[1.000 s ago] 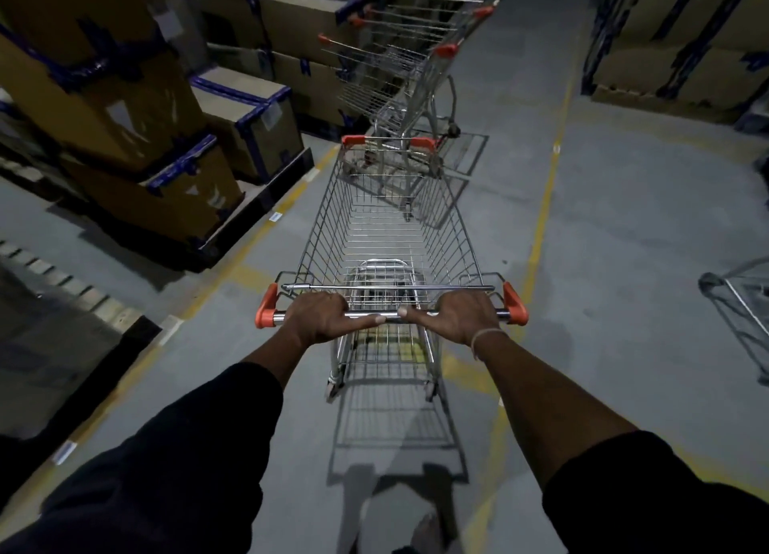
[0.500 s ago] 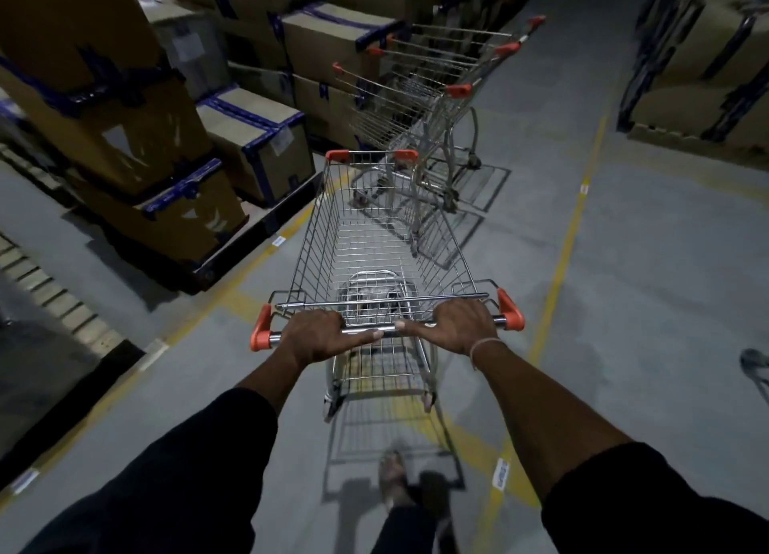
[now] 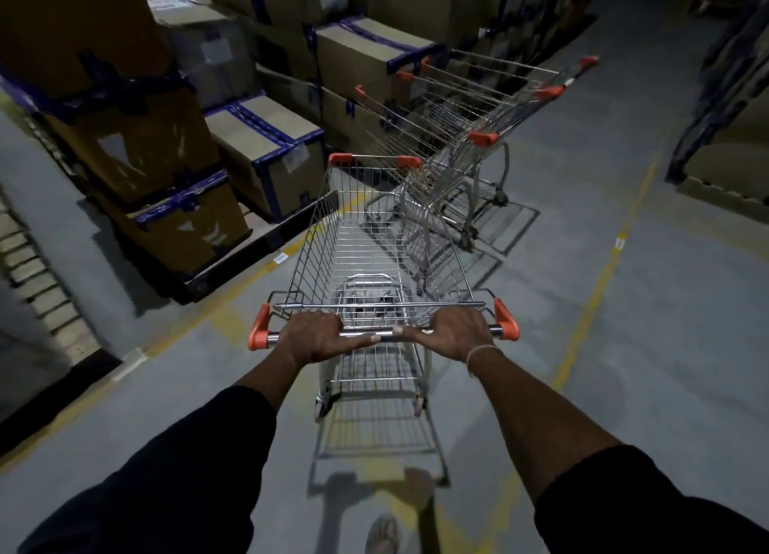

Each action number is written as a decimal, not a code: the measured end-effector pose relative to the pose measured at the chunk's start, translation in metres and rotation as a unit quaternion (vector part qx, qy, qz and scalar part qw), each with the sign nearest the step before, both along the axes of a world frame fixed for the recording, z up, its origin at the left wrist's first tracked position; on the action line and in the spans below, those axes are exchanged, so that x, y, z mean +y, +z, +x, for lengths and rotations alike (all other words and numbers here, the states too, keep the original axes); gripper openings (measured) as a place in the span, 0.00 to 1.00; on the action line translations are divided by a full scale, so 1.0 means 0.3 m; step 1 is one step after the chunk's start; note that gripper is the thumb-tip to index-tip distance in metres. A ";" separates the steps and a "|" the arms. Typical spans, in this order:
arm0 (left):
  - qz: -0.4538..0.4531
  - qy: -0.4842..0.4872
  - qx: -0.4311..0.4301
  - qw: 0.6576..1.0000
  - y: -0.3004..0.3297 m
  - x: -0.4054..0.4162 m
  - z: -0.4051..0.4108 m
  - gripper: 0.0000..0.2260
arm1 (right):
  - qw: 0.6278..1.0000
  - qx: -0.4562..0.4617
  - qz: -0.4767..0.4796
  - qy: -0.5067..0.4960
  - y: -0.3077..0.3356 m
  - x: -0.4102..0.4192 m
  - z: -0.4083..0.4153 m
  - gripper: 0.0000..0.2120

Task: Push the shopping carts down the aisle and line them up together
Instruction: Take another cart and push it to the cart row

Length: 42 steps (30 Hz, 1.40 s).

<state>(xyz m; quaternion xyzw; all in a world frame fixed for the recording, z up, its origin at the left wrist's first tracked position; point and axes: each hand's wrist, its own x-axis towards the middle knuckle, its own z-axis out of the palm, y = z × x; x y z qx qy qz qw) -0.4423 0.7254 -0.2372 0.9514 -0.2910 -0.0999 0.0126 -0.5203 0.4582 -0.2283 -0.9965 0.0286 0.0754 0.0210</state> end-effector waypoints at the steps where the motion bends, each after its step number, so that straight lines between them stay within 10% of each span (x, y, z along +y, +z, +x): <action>1: -0.006 0.006 0.004 1.000 0.000 -0.029 0.030 0.40 | 1.000 0.001 -0.002 0.005 -0.001 -0.032 0.040 0.45; 42: 0.000 0.299 -0.008 0.954 -0.011 -0.812 0.932 0.43 | 0.957 0.026 0.019 0.287 -0.002 -0.796 1.499 0.44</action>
